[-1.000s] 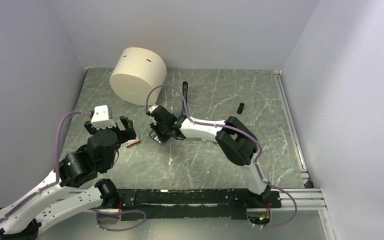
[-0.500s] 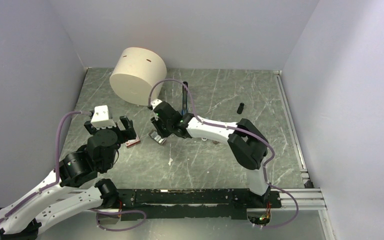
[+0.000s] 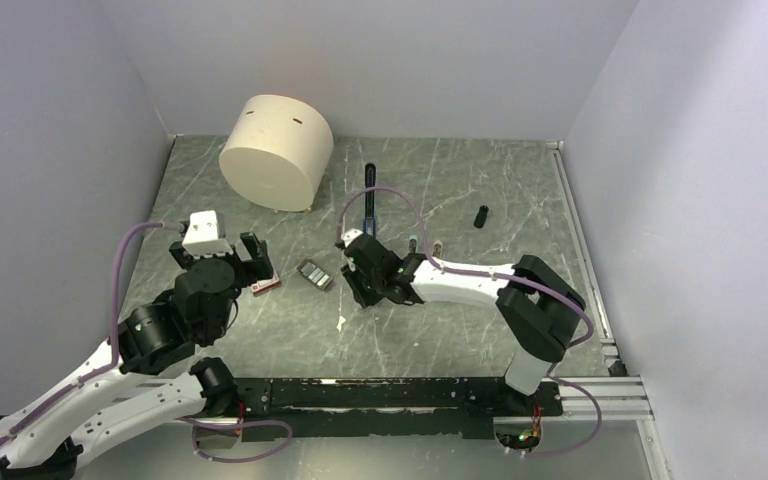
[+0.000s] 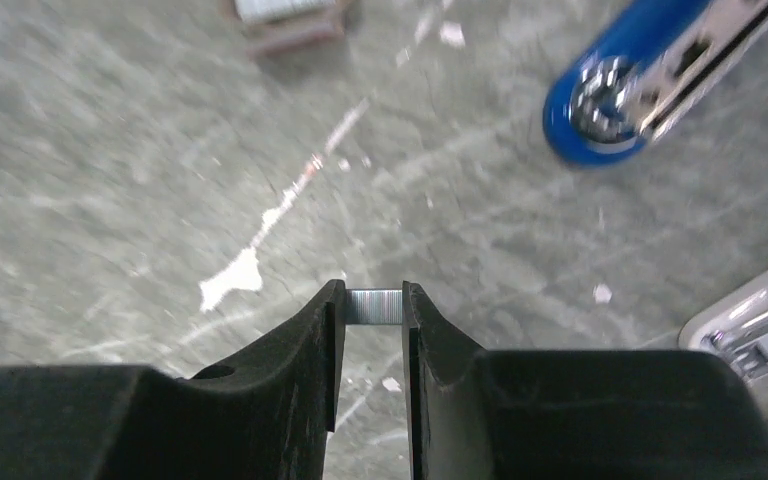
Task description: Load the staples into the stapler
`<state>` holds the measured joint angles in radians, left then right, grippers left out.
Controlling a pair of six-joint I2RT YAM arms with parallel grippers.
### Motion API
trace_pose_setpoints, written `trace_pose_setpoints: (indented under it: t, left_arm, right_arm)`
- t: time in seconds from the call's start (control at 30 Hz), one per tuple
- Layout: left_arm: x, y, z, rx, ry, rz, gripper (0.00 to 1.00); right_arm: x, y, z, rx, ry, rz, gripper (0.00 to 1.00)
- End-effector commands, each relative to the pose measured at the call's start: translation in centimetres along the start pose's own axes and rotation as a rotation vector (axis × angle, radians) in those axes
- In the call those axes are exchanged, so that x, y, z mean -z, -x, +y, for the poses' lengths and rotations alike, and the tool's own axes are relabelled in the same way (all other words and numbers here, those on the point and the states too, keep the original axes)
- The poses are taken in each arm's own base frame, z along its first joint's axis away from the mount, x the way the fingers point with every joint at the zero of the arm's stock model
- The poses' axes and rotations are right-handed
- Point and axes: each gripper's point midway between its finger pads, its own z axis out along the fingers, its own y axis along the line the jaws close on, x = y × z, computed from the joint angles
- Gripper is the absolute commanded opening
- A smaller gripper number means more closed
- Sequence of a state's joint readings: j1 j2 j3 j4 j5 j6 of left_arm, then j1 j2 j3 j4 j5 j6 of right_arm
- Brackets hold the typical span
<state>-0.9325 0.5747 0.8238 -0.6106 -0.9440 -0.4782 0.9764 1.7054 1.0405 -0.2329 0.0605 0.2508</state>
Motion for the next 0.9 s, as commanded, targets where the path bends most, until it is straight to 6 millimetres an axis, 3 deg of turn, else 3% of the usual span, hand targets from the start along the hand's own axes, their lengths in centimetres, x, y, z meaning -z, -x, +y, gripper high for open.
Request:
trace_pose_setpoints:
  t: [0.0,0.23,0.43,0.7,0.87]
  left_arm:
    - [0.2,0.7,-0.5,0.024,-0.034,-0.014,0.92]
    - [0.1,0.5,-1.0,0.021,-0.050,-0.009,0.92]
    - [0.0,0.4,-1.2,0.009,-0.050,-0.004,0.92]
    - [0.1,0.7,-1.0,0.017,-0.054,-0.014,0.92]
    - [0.2,0.7,-1.0,0.019,-0.055,-0.011,0.92]
  right_arm:
    - [0.1,-1.8,-0.4,-0.023,-0.014,0.013,0.28]
    - [-0.1,-3.0,-0.1,0.012,0.015,0.034,0.28]
    - [-1.0,-3.1,-1.0,-0.002,-0.049,0.056,0.29]
    - [0.3,-0.8,-1.0,-0.092,-0.084,-0.016,0.50]
    - [0.6,-0.5,-2.8,-0.234,-0.256,-0.033,0.51]
